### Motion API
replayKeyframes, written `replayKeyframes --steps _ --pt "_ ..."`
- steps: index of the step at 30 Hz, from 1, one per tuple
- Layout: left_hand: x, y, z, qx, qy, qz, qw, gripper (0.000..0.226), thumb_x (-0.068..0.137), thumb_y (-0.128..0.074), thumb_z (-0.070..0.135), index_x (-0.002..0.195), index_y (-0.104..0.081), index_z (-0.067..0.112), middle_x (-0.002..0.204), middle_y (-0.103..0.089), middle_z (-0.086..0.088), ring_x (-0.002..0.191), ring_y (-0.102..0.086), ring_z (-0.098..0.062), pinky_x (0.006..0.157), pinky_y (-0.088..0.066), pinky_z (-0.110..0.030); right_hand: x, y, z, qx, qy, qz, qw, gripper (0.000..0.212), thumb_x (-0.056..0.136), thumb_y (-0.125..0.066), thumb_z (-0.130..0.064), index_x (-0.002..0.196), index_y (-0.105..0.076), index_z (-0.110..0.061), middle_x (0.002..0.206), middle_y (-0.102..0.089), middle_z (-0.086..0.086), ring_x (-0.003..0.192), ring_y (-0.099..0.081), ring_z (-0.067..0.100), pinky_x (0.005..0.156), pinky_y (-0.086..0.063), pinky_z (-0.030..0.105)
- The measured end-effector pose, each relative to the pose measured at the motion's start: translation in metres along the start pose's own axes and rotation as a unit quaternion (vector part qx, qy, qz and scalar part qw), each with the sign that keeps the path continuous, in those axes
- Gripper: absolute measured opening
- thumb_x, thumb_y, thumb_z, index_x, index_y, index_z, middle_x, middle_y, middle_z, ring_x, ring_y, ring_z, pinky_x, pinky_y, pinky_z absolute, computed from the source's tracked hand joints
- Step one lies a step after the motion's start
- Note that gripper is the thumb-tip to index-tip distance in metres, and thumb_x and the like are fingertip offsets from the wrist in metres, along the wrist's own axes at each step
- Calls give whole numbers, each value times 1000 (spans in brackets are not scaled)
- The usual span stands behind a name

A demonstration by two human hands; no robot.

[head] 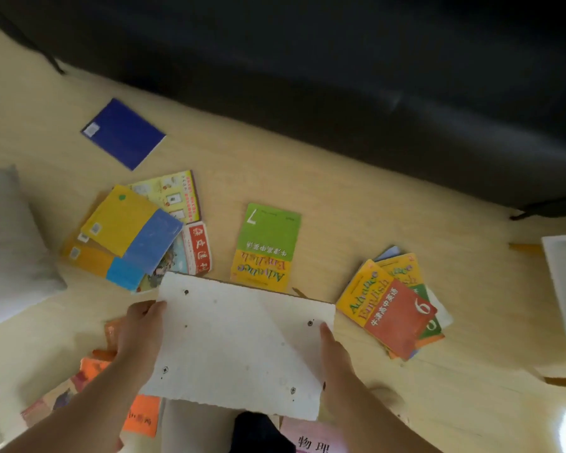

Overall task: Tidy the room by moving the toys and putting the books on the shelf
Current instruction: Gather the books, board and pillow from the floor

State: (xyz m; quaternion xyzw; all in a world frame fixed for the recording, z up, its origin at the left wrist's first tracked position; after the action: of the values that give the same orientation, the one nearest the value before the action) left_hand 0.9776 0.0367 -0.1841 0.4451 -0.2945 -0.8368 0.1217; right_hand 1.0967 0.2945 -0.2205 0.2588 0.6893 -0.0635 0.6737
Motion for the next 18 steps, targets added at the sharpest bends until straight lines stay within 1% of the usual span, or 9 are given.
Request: replayKeyframes --steps 2,4,8,9,11,13,14,16,18 --pt "-31 -17 34 3 -35 -27 999 14 94 -46 14 97 -55 3 82 -51 -12 76 -45 -26 65 -32 -31 -8 32 1 43 -3 -13 999 54 89 -45 -56 111 -58 -8 104 -62 12 101 -57 34 98 -44 48" --pt "-63 -43 67 19 -69 -46 996 6 94 -48 10 98 -51 7 80 -48 -10 78 -45 -26 68 -32 -32 -15 74 1 73 0 -12 997 51 91 -45 -54 104 -56 -5 100 -61 13 102 -57 35 98 -44 47" --pt "-146 -113 117 33 -119 -97 988 12 92 -52 13 80 -48 12 75 -46 -10 77 -44 -23 68 -31 -30 -17 169 13 194 -16 -34 980 55 84 -55 -57 110 -59 -9 107 -61 13 102 -58 32 100 -43 49" --pt "-175 -139 130 36 -135 -109 984 12 92 -53 12 80 -48 14 73 -44 -7 79 -43 -21 65 -30 -28 -10 201 19 220 -15 -42 974 59 79 -58 -61 110 -59 -10 107 -62 12 101 -59 32 99 -44 50" --pt "-224 -182 146 45 -156 -116 980 3 92 -53 11 92 -50 11 72 -44 0 75 -42 -21 56 -29 -24 16 248 40 239 -24 -37 970 85 56 -62 -75 113 -59 -12 110 -62 11 103 -59 33 98 -44 51" --pt "-269 -223 158 61 -180 -145 971 6 92 -53 11 97 -52 8 77 -47 -1 68 -42 -17 55 -30 -23 55 291 63 257 -15 -21 966 108 35 -59 -85 117 -57 -14 116 -60 10 107 -57 33 99 -43 51" --pt "-287 -245 162 73 -183 -163 967 5 92 -53 11 96 -52 8 80 -49 -4 67 -43 -16 56 -31 -24 68 311 69 277 -14 -27 960 113 32 -57 -86 119 -56 -14 119 -59 9 109 -56 33 100 -41 51" --pt "-327 -290 173 100 -194 -199 955 9 92 -53 10 83 -51 11 83 -49 -7 67 -44 -19 58 -31 -26 47 361 60 309 -8 -10 951 108 44 -51 -84 125 -51 -12 123 -57 10 113 -53 33 103 -39 51" --pt "-358 -334 182 129 -206 -229 943 13 92 -53 10 79 -52 12 77 -51 -7 67 -47 -21 60 -34 -28 16 406 44 354 0 4 935 85 74 -50 -71 132 -45 -9 127 -53 14 116 -50 35 104 -37 51"
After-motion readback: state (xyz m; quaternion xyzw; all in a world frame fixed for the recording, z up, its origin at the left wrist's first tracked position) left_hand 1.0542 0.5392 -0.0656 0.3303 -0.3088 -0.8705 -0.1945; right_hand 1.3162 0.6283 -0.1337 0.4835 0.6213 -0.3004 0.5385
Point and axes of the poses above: each hand's wrist, its own x-axis towards the middle knuckle, its own y-axis out of the back of the hand, z = x × y, the point moved 3 cm from there along x, towards the middle knuckle
